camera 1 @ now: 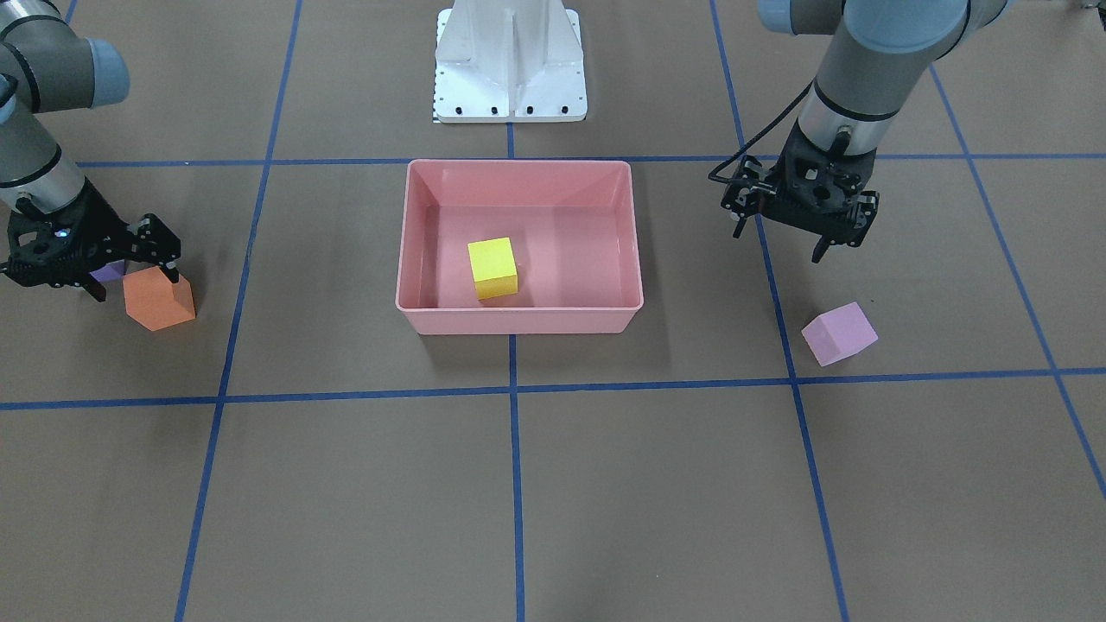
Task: Place blocks into pink bin with both arms
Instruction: 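Withdraw the left gripper while the right gripper grasps the orange cube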
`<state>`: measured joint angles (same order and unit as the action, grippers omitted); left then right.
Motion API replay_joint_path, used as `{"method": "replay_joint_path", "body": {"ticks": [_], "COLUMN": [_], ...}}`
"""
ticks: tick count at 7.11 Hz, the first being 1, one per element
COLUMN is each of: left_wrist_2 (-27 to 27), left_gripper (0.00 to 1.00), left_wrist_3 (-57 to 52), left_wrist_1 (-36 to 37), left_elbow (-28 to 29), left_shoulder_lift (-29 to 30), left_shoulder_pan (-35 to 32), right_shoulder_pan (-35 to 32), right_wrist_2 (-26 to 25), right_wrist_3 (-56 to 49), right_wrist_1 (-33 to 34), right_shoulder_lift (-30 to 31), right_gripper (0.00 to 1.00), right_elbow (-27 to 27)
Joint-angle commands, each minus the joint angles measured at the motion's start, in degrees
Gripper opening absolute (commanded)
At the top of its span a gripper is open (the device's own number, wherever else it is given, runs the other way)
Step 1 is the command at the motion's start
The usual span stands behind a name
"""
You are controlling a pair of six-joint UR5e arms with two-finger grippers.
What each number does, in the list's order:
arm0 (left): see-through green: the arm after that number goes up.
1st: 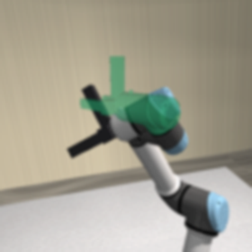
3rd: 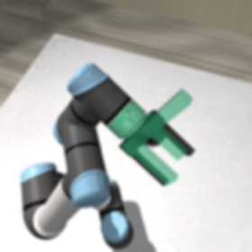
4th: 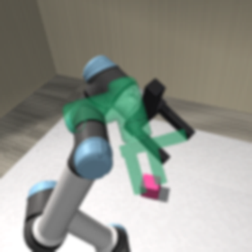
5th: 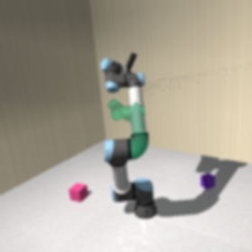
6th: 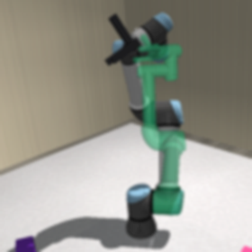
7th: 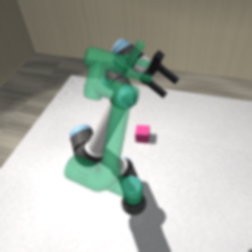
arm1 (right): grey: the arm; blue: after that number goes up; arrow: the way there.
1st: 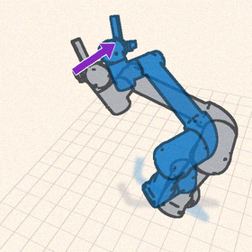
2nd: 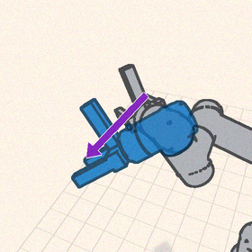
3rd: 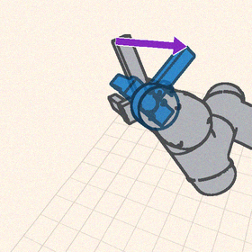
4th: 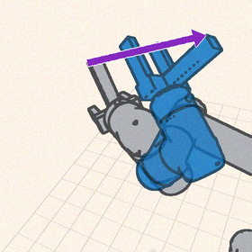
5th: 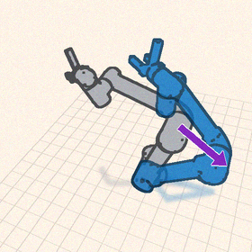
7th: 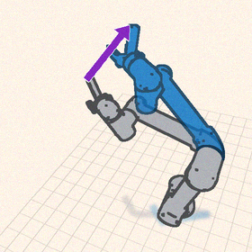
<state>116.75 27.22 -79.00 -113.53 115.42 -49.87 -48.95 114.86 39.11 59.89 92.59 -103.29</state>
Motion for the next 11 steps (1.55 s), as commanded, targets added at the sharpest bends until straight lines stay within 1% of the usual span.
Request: {"method": "replay_joint_path", "body": {"ticks": [1, 3, 4, 5, 6, 7, 8, 9, 10, 11], "left_wrist_2": [0.06, 0.06, 0.06, 0.06, 0.06, 0.23, 0.32, 0.32, 1.28, 5.03], "left_gripper": [1.00, 1.00, 1.00, 1.00, 1.00, 1.00, 1.00, 1.00, 1.00, 1.00], "left_wrist_3": [-0.06, -0.06, -0.06, -0.06, -0.58, -1.28, -6.07, -11.34, -16.79, -17.37], "left_wrist_1": [-0.01, -0.01, -0.01, -0.01, -0.01, -0.01, 0.07, -0.01, -0.88, -7.42], "left_elbow": [-0.03, -0.03, -0.03, -0.03, -0.03, -0.11, 0.23, 0.41, 0.59, 1.81], "left_shoulder_lift": [-0.11, -0.02, -0.02, -0.02, -0.11, -0.19, -1.15, -3.86, -7.19, -11.23], "left_shoulder_pan": [-0.14, 0.04, 0.04, -0.05, -0.22, -1.79, -3.72, -6.35, -9.07, -10.49], "right_shoulder_pan": [1.31, 2.63, 2.98, 3.07, 2.99, 2.20, -0.15, -1.22, -1.23, -1.06], "right_wrist_2": [-0.25, -0.69, -2.00, -2.10, -1.66, -1.31, 1.30, 2.55, 2.47, 2.30], "right_wrist_3": [0.17, 1.13, 5.49, 6.93, 7.03, 7.12, 7.29, 7.38, 12.08, 18.83], "right_wrist_1": [-0.04, -0.04, -0.04, -0.04, 0.57, 1.62, 8.07, 18.66, 27.12, 32.77], "right_shoulder_lift": [-0.74, -3.10, -3.55, -3.64, -3.81, -3.99, -7.99, -13.86, -19.93, -25.03], "right_gripper": [1.00, 0.99, 0.39, 0.00, 0.00, 0.00, 0.00, 0.00, 0.00, 0.00], "right_elbow": [2.47, 4.75, 4.85, 4.16, 0.50, -3.02, -5.66, -8.56, -10.59, -11.92]}}
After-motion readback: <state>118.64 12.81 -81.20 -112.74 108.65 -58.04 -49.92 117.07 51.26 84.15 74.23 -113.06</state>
